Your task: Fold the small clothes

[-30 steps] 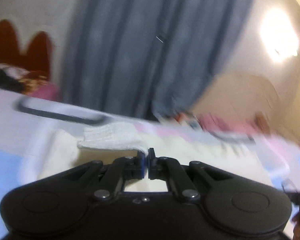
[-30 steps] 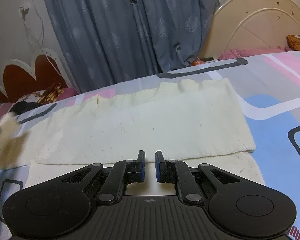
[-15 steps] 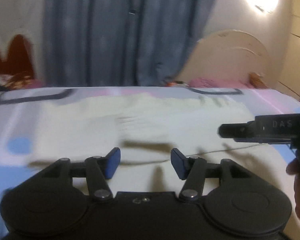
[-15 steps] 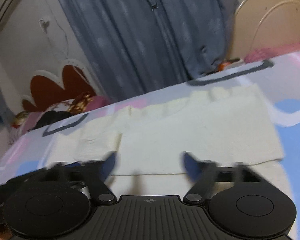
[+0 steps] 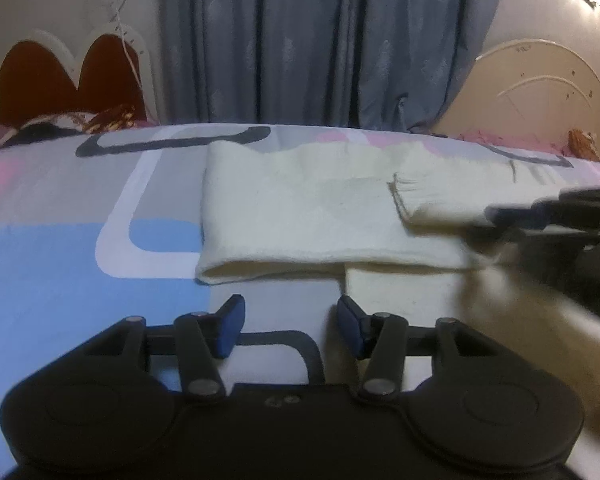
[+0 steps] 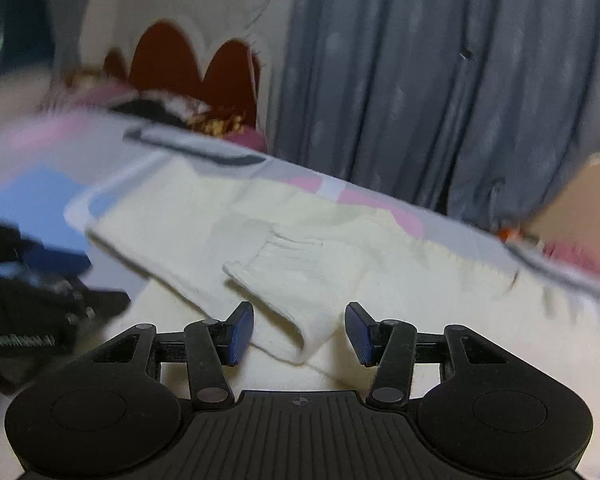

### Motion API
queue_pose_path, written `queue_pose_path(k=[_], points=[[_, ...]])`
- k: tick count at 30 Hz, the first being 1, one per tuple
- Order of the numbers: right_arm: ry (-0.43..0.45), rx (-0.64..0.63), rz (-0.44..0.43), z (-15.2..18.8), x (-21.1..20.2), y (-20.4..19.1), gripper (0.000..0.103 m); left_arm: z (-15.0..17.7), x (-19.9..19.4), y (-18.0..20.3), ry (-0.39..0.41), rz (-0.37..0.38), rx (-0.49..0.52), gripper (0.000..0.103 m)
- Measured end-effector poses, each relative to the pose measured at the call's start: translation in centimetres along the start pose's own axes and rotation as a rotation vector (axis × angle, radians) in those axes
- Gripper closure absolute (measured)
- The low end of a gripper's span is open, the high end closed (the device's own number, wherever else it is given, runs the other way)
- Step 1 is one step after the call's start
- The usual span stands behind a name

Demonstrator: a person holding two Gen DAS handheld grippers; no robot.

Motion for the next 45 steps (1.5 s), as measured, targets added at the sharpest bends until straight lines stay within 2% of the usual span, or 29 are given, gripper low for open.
queue_pose_path(k=[1,3,6,9,11,15,17,22,24,28,33,36,41,45], points=[[0.003,0.028,0.018,0.2,-0.2,0.7,0.101,0.0,0.1,-0.1,0.004,0.004,-0.005,0.054],[0.037,0.181,0.076,1.0,-1.8,3.9,0.101,0.3,0.2,-0.4,0.01,0.008,-0.006,0.054],[0.034,0.412,0.129,3.5,-3.7,8.3,0.101,-0.1,0.4,-0.1,0.023,0.024,-0.007,0.055],[0.004,0.598,0.12,6.8,-4.4,11.2,0.101,-0.4,0.8,0.7,0.021,0.045,0.018,0.055],[-0.011,0.667,0.115,8.3,-4.3,12.3,0.101,-0.4,1.0,1.4,0.023,0.051,0.048,0.055],[0.0,0.708,0.108,9.4,-4.8,13.3,0.101,-0.5,1.4,1.9,0.029,0.036,0.082,0.055],[0.015,0.731,0.137,9.3,-5.4,14.0,0.101,-0.5,1.4,1.8,0.031,0.02,0.092,0.055],[0.023,0.743,0.197,10.0,-6.6,15.6,0.101,-0.5,1.5,1.5,0.008,0.032,0.067,0.066],[0.0,0.784,0.177,11.0,-6.3,16.3,0.101,-0.3,1.5,1.5,0.007,0.038,0.065,0.067],[0.0,0.787,0.16,11.3,-6.4,16.4,0.101,-0.3,1.4,1.8,0.008,0.044,0.072,0.068],[0.01,0.894,0.117,12.7,-5.8,17.8,0.101,-0.3,1.7,1.7,-0.001,0.033,0.081,0.068],[0.017,0.855,0.106,12.4,-6.0,18.0,0.101,-0.5,1.4,1.8,0.003,0.042,0.064,0.068],[0.091,0.761,0.127,10.3,-8.0,18.1,0.101,-0.8,1.2,2.4,0.018,0.071,0.052,0.068],[0.128,0.722,0.168,10.1,-9.2,18.2,0.101,0.2,2.4,1.8,-0.011,0.023,0.076,0.066]])
Point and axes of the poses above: each gripper's, at about its wrist camera, not at the fingertips, and x roughly the way its jaws point, y to its right, z to its underside, the point moved 4 cm from there along x, roughly the way its jaws point, and after that the axes turned 11 degrees about -x, right-handed, at the moved point
